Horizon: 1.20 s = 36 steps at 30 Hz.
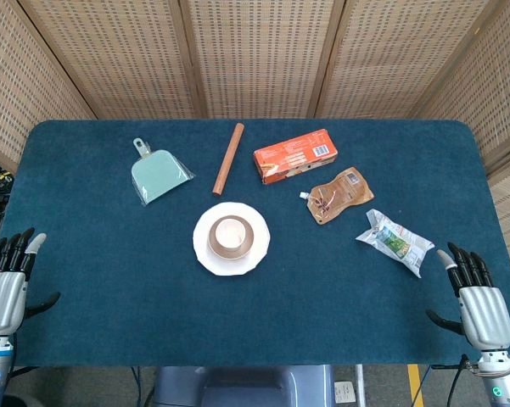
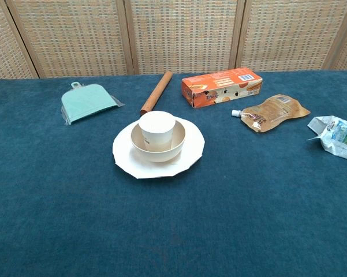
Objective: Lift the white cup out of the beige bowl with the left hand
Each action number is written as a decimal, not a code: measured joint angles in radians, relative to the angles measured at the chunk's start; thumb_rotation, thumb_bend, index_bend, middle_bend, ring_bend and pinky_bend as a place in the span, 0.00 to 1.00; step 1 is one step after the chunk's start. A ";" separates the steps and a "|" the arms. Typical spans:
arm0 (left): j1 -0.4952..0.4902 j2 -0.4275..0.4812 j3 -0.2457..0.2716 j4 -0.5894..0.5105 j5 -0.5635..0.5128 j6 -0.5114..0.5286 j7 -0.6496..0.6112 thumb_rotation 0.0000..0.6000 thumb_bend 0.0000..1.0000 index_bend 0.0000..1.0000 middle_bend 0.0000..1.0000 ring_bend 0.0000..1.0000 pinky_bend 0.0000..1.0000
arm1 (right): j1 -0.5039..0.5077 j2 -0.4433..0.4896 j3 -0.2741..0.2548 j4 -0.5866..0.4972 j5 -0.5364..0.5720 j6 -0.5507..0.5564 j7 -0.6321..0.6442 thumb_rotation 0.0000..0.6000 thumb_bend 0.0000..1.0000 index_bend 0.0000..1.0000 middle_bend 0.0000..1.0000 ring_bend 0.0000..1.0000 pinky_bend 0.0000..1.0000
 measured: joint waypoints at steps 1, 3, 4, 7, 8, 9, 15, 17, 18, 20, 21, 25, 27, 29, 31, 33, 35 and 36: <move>0.000 0.000 0.000 0.000 0.000 0.000 0.000 1.00 0.04 0.00 0.00 0.00 0.00 | 0.000 0.000 0.000 0.000 0.000 0.000 0.000 1.00 0.13 0.00 0.00 0.00 0.00; 0.000 0.000 0.000 0.000 0.000 -0.001 0.001 1.00 0.04 0.00 0.00 0.00 0.00 | -0.001 0.000 0.000 -0.001 0.000 0.001 0.000 1.00 0.13 0.00 0.00 0.00 0.00; 0.000 0.000 0.001 0.000 0.000 -0.002 0.001 1.00 0.04 0.00 0.00 0.00 0.00 | -0.001 0.000 0.000 -0.001 -0.001 0.002 0.000 1.00 0.13 0.00 0.00 0.00 0.00; -0.002 -0.001 0.000 0.001 0.000 -0.004 0.004 1.00 0.04 0.00 0.00 0.00 0.00 | -0.001 0.002 0.001 -0.003 -0.001 0.003 0.003 1.00 0.13 0.00 0.00 0.00 0.00; -0.003 -0.002 0.000 0.002 0.000 -0.005 0.005 1.00 0.04 0.00 0.00 0.00 0.00 | -0.001 0.003 0.001 -0.003 -0.001 0.003 0.004 1.00 0.13 0.00 0.00 0.00 0.00; -0.005 -0.003 -0.001 0.001 -0.001 -0.007 0.006 1.00 0.04 0.00 0.00 0.00 0.00 | -0.001 0.003 0.002 -0.003 0.001 0.003 0.007 1.00 0.13 0.00 0.00 0.00 0.00; -0.036 -0.008 -0.019 -0.010 -0.018 -0.051 0.021 1.00 0.04 0.00 0.00 0.00 0.00 | 0.001 0.011 0.015 -0.004 0.016 0.004 0.028 1.00 0.13 0.00 0.00 0.00 0.00; -0.063 -0.010 -0.035 -0.020 -0.030 -0.084 0.040 1.00 0.04 0.02 0.00 0.00 0.00 | 0.003 0.013 0.020 -0.002 0.024 0.002 0.034 1.00 0.13 0.00 0.00 0.00 0.00; -0.078 -0.011 -0.043 -0.025 -0.037 -0.102 0.049 1.00 0.04 0.03 0.00 0.00 0.00 | 0.004 0.014 0.023 -0.001 0.030 -0.001 0.038 1.00 0.13 0.00 0.00 0.00 0.00; -0.116 -0.013 -0.064 -0.041 -0.059 -0.151 0.075 1.00 0.04 0.05 0.00 0.00 0.00 | 0.006 0.016 0.029 0.001 0.040 -0.004 0.045 1.00 0.13 0.00 0.00 0.00 0.00; -0.135 -0.014 -0.074 -0.048 -0.070 -0.176 0.087 1.00 0.04 0.05 0.00 0.00 0.00 | 0.007 0.017 0.033 0.002 0.044 -0.005 0.049 1.00 0.13 0.00 0.00 0.00 0.00; -0.238 -0.029 -0.130 -0.070 -0.145 -0.296 0.156 1.00 0.05 0.09 0.00 0.00 0.00 | 0.008 0.022 0.040 0.005 0.055 -0.005 0.060 1.00 0.13 0.00 0.00 0.00 0.00; -0.299 -0.044 -0.160 -0.073 -0.201 -0.362 0.198 1.00 0.05 0.11 0.00 0.00 0.00 | 0.009 0.023 0.044 0.008 0.063 -0.009 0.068 1.00 0.13 0.00 0.00 0.00 0.00; -0.358 -0.062 -0.187 -0.073 -0.266 -0.425 0.235 1.00 0.05 0.13 0.00 0.00 0.00 | 0.010 0.024 0.047 0.012 0.072 -0.015 0.075 1.00 0.13 0.00 0.00 0.00 0.00; -0.410 -0.079 -0.209 -0.070 -0.325 -0.479 0.261 1.00 0.06 0.14 0.00 0.00 0.00 | 0.013 0.024 0.052 0.020 0.087 -0.026 0.085 1.00 0.13 0.00 0.00 0.00 0.00; -0.474 -0.103 -0.233 -0.058 -0.398 -0.537 0.291 1.00 0.06 0.15 0.00 0.00 0.00 | 0.017 0.024 0.057 0.033 0.106 -0.043 0.096 1.00 0.13 0.00 0.00 0.00 0.00; -0.536 -0.129 -0.249 -0.038 -0.464 -0.580 0.322 1.00 0.06 0.16 0.00 0.00 0.00 | 0.021 0.022 0.062 0.049 0.126 -0.062 0.108 1.00 0.13 0.00 0.00 0.00 0.00; -0.579 -0.148 -0.257 -0.020 -0.506 -0.603 0.348 1.00 0.06 0.17 0.00 0.00 0.00 | 0.024 0.020 0.065 0.060 0.140 -0.076 0.116 1.00 0.13 0.00 0.00 0.00 0.00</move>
